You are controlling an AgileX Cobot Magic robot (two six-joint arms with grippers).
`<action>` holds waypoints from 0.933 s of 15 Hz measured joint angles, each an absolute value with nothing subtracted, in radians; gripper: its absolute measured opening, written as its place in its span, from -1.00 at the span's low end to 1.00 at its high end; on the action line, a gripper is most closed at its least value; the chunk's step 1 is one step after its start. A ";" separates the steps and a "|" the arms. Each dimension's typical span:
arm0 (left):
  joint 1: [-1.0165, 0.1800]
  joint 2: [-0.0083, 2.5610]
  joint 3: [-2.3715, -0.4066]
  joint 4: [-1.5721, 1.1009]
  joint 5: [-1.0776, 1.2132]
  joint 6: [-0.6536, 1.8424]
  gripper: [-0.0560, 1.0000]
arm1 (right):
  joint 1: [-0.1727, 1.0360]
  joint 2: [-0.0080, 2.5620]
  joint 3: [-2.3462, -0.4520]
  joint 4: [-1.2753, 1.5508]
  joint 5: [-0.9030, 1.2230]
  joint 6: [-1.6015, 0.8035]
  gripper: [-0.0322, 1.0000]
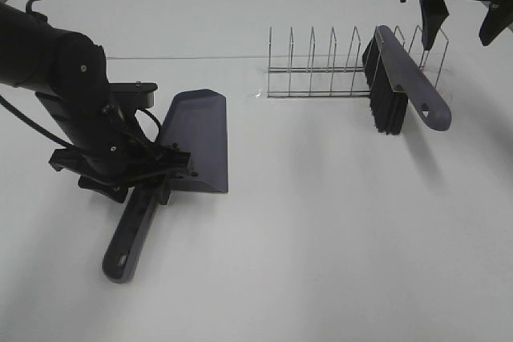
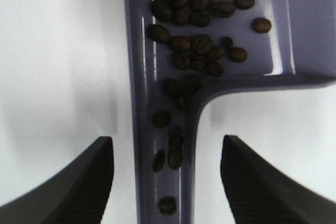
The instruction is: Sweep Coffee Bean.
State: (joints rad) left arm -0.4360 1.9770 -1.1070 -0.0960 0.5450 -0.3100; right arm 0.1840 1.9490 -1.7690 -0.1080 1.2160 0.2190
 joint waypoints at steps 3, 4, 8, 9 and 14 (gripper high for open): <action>-0.436 1.833 -1.107 -0.030 0.605 -0.310 0.20 | 0.184 1.832 -1.641 -0.107 1.216 0.219 0.37; -0.436 1.761 -1.107 0.000 0.629 -0.310 0.20 | 0.184 1.791 -1.597 -0.106 1.216 0.219 0.37; -0.436 1.522 -1.107 0.086 0.793 -0.310 0.20 | 0.184 1.630 -1.414 -0.105 1.216 0.209 0.37; -0.436 1.458 -1.107 0.100 0.856 -0.310 0.20 | 0.184 1.575 -1.354 -0.105 1.216 0.206 0.37; -0.436 1.116 -0.983 0.107 1.072 -0.310 0.20 | 0.184 1.221 -0.987 -0.105 1.216 0.203 0.37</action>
State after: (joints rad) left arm -0.4360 1.1160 -0.9830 0.1070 1.0720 -0.3100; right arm 0.1840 1.2210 -0.9870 -0.1050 1.2160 0.2030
